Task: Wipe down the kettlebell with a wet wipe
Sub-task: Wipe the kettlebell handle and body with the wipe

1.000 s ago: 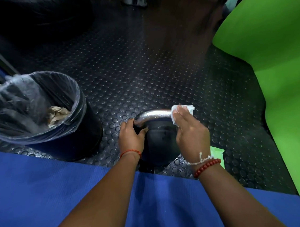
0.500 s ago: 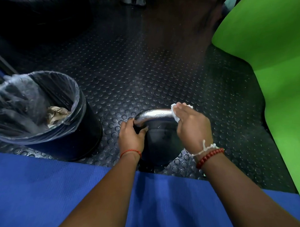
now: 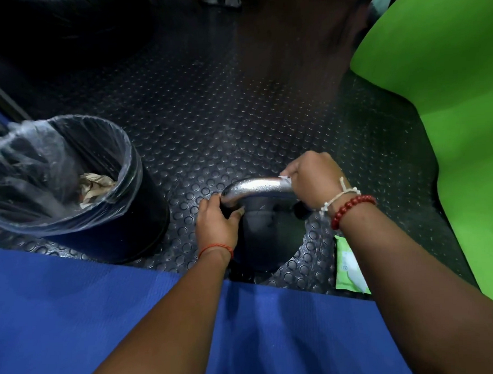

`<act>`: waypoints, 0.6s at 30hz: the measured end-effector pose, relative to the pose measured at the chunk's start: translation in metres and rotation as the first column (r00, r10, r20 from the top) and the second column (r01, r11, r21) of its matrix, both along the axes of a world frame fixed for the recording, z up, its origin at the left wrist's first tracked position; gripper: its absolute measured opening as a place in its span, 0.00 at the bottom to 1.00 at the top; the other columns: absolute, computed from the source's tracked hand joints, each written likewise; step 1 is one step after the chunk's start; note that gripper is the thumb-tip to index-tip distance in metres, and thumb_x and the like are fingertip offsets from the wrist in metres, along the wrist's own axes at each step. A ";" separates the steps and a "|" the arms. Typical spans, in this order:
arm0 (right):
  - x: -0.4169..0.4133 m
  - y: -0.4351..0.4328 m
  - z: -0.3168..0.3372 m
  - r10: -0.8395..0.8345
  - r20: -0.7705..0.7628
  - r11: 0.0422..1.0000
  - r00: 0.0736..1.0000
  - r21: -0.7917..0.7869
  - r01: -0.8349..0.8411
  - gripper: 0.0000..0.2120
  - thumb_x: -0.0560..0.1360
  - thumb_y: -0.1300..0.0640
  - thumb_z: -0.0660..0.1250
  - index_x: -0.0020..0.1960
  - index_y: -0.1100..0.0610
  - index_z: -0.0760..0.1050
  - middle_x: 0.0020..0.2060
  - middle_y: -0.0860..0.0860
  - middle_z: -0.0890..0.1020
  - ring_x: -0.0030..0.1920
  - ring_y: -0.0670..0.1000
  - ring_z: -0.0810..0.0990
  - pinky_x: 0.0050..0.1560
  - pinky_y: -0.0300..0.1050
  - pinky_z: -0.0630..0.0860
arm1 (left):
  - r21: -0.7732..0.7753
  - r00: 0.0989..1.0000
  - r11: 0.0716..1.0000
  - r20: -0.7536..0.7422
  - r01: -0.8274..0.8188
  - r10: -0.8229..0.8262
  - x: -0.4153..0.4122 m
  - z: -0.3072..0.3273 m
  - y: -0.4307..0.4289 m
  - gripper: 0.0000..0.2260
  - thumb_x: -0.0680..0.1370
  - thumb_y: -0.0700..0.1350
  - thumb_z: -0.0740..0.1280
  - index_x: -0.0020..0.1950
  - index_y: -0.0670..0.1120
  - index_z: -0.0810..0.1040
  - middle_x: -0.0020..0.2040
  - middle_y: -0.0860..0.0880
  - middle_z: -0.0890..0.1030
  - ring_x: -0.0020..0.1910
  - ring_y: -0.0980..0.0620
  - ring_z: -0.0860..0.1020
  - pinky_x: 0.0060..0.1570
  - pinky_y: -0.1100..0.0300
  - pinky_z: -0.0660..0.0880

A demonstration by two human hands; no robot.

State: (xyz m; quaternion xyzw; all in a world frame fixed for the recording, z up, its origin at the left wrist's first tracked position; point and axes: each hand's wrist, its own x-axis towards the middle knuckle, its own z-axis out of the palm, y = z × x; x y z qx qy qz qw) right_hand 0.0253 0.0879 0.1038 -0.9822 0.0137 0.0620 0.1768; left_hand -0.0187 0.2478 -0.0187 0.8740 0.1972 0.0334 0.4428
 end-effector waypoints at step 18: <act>0.023 -0.001 0.026 0.149 -0.280 0.982 0.948 -0.070 -0.175 0.15 0.76 0.63 0.57 0.50 0.60 0.82 0.47 0.54 0.84 0.47 0.53 0.81 0.43 0.45 0.78 | 0.000 1.000 1.000 0.004 -0.009 0.009 0.000 0.002 -0.001 0.12 0.72 0.50 0.73 0.50 0.47 0.76 0.52 0.50 0.73 0.50 0.49 0.75 0.52 0.58 0.74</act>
